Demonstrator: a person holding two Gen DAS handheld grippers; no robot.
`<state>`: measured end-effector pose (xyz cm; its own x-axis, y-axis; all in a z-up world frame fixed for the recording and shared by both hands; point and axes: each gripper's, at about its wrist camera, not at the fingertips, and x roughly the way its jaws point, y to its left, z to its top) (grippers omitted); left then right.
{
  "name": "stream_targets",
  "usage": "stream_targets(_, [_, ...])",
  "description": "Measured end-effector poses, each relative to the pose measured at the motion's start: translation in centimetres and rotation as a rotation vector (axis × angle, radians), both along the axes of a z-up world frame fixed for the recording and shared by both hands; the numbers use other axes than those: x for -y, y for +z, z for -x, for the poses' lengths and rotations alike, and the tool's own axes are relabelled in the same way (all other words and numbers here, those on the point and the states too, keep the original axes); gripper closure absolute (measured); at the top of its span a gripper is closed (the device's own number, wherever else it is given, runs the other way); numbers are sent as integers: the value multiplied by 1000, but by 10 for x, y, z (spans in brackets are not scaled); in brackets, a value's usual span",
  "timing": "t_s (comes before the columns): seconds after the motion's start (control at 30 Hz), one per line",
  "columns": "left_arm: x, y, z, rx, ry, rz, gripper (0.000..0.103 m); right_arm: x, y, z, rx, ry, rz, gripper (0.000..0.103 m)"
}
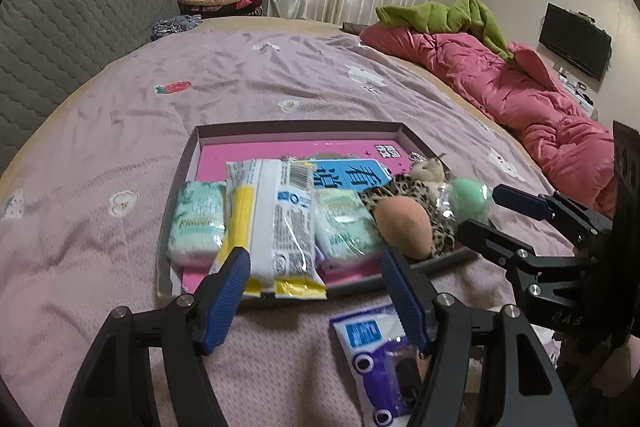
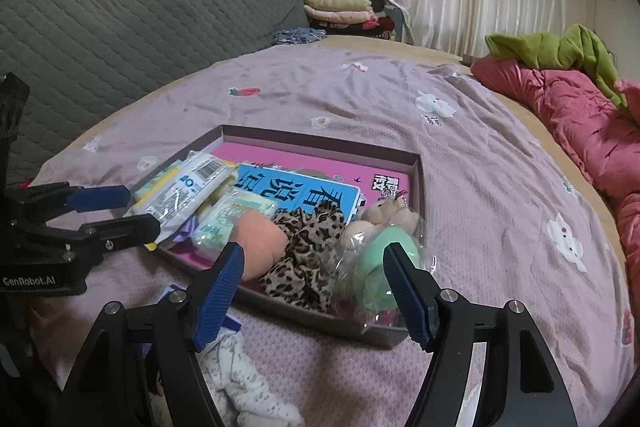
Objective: Organize soft objects
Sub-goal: 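Withdraw both tools from the box toward the purple pack and floral scrunchie, then grasp the purple doll-face tissue pack with left tool while right tool grasps the white floral scrunchie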
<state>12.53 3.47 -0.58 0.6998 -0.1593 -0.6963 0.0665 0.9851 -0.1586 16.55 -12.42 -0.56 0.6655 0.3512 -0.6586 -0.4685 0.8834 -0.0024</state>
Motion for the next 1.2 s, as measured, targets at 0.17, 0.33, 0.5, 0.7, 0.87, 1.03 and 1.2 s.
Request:
stream_targets(0.17, [3, 0, 8, -7, -8, -1, 35, 2, 2, 13, -4, 13, 16, 29])
stream_targets(0.33, [6, -1, 13, -17, -23, 3, 35, 5, 3, 24, -14, 23, 21, 29])
stream_targets(0.5, [10, -2, 19, -35, -27, 26, 35, 13, 1, 32, -48, 23, -3, 29])
stream_targets(0.7, [16, -8, 29, -75, -38, 56, 35, 22, 0, 47, -115, 21, -37, 29])
stream_targets(0.87, [24, -13, 37, -107, -55, 70, 35, 25, -3, 60, -155, 26, -42, 29])
stream_targets(1.03, [31, -15, 43, -124, -79, 83, 35, 23, -3, 72, -153, 40, -16, 29])
stream_targets(1.2, [36, -19, 46, -152, -94, 87, 35, 25, -5, 79, -153, 49, 2, 29])
